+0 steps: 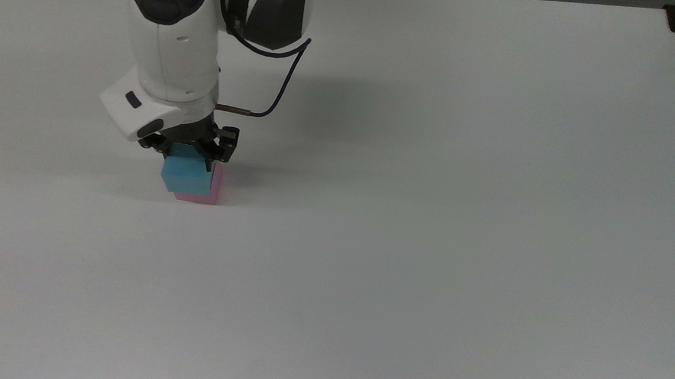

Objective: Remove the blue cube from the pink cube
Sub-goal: 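Lift the light-blue cube off the pink cube and set it beside it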

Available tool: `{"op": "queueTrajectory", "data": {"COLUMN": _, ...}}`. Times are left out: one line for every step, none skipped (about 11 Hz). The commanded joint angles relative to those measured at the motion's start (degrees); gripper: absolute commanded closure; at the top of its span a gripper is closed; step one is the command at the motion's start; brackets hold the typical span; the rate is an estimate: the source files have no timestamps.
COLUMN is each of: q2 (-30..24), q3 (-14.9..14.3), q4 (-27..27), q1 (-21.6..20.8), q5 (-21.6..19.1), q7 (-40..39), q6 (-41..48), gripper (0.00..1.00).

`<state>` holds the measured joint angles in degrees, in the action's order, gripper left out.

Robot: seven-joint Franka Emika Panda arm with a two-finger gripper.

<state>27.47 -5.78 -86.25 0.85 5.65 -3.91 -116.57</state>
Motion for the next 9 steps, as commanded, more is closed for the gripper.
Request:
{"op": "queueTrajectory", "data": {"q2": -1.64, "q3": 0.25, "q4": -2.59, "q1": -8.38, "q5": 0.33, "q7": 7.04, "q6": 0.47, "gripper": 0.75}}
{"op": "queueTrajectory", "data": {"q2": -1.29, "q3": 0.33, "q4": -3.22, "q1": -11.02, "q5": 0.42, "q7": 9.59, "q6": 0.38, "gripper": 0.73}}
{"op": "queueTrajectory", "data": {"q2": -0.94, "q3": 0.34, "q4": -3.74, "q1": -13.31, "q5": 0.42, "q7": 11.19, "q6": 0.12, "gripper": 0.7}}
{"op": "queueTrajectory", "data": {"q2": 0.03, "q3": 0.34, "q4": -3.84, "q1": -14.9, "q5": 0.42, "q7": 12.77, "q6": -0.5, "gripper": 0.69}}
{"op": "queueTrajectory", "data": {"q2": 0.38, "q3": 0.34, "q4": -3.92, "q1": -15.78, "q5": 0.51, "q7": 14.09, "q6": -1.98, "gripper": 0.67}}
{"op": "queueTrajectory", "data": {"q2": 1.0, "q3": 0.34, "q4": -3.84, "q1": -15.88, "q5": 0.51, "q7": 14.62, "q6": -2.34, "gripper": 0.35}}
{"op": "queueTrajectory", "data": {"q2": 0.91, "q3": 0.34, "q4": -3.84, "q1": -15.79, "q5": 0.51, "q7": 14.63, "q6": -2.35, "gripper": 0.07}}
{"op": "queueTrajectory", "data": {"q2": 0.57, "q3": 0.34, "q4": -3.75, "q1": -15.88, "q5": 0.51, "q7": 14.54, "q6": -2.26, "gripper": 0.0}}
{"op": "queueTrajectory", "data": {"q2": 0.21, "q3": 0.34, "q4": -3.57, "q1": -15.79, "q5": 0.51, "q7": 14.37, "q6": -1.74, "gripper": 0.0}}
